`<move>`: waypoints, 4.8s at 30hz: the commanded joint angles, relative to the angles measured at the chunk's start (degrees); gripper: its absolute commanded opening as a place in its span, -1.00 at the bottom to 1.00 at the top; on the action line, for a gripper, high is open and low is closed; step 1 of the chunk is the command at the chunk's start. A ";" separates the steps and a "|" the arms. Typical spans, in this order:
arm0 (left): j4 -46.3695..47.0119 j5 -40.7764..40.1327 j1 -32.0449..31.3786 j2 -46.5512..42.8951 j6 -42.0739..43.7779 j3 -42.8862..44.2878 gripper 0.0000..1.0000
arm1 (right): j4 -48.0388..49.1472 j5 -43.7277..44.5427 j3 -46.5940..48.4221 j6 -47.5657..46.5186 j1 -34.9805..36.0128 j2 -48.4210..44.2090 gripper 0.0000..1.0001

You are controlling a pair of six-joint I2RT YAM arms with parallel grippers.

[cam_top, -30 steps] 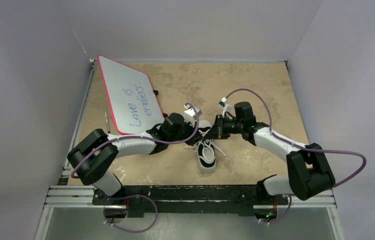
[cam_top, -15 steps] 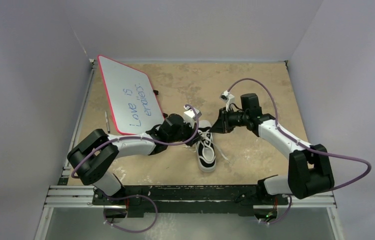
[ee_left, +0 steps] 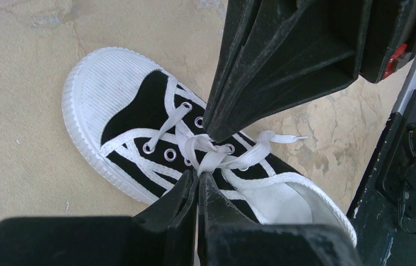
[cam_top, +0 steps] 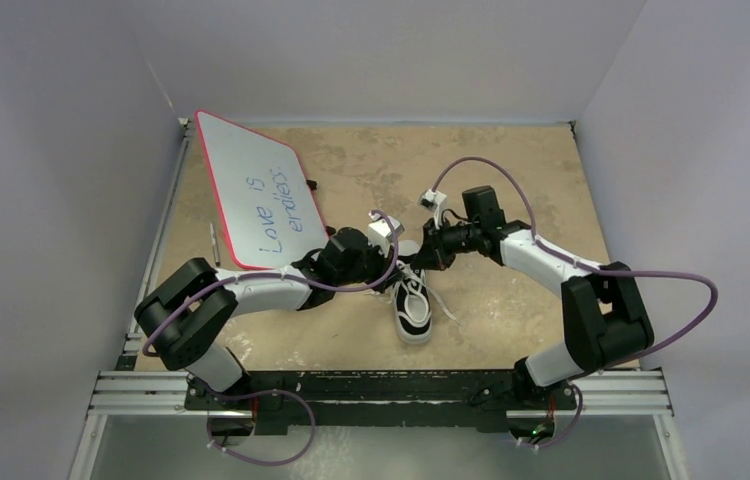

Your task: Tie the shoes

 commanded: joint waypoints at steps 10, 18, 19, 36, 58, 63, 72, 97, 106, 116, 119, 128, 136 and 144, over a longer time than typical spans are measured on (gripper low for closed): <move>3.88 1.33 0.15 -0.91 -1.18 0.01 -1.00 | 3.15 -0.26 -1.58 -0.28 4.27 -2.27 -1.00; 4.07 1.63 0.08 -0.75 -1.28 0.12 -1.00 | 3.97 0.62 -2.12 -0.05 4.34 -1.97 -0.80; 4.08 1.64 0.09 -0.74 -1.36 0.08 -1.00 | 4.18 -0.32 -2.22 0.07 4.34 -1.96 -0.76; 5.59 1.82 0.18 -0.65 -2.95 -0.51 -1.00 | 9.16 -3.15 -4.23 2.93 4.35 -2.45 -0.91; 11.69 3.02 0.84 0.87 -7.26 -2.21 -1.00 | -2.97 13.59 -4.96 5.33 4.26 -15.43 -0.40; 11.54 2.71 0.92 -0.01 -7.49 -2.94 -1.00 | -2.65 8.70 -4.09 1.54 4.23 -13.42 -0.37; 13.07 3.16 1.06 0.04 -8.07 -3.24 -1.00 | 3.65 7.01 -3.34 2.81 4.29 -8.36 -0.62; 13.60 1.29 1.59 2.67 -8.97 -1.62 -1.00 | 3.55 4.18 -5.43 0.85 4.30 -10.31 -1.00; 16.91 0.37 1.61 5.53 -10.27 -0.17 -1.00 | 7.67 -2.03 -4.71 6.56 4.25 -7.75 -1.00; 31.50 6.71 1.68 11.28 -16.08 -1.38 -1.00 | 14.31 -2.58 -6.95 14.40 4.29 -8.76 -1.00; 34.51 8.61 1.62 12.20 -17.56 -2.64 -1.00 | 14.37 -1.47 -6.90 15.81 4.29 -8.94 -1.00; 36.26 10.07 1.80 13.66 -17.81 -4.38 -1.00 | 4.19 -0.34 -4.08 18.67 2.48 -12.95 -0.46; 36.16 10.48 1.94 13.42 -17.68 -4.76 -1.00 | -3.25 2.96 -3.98 13.86 -9.24 -15.29 -0.28; 34.60 10.91 2.16 12.32 -16.85 -5.10 -1.00 | 6.38 -5.02 -7.94 10.10 -9.97 -7.65 -0.31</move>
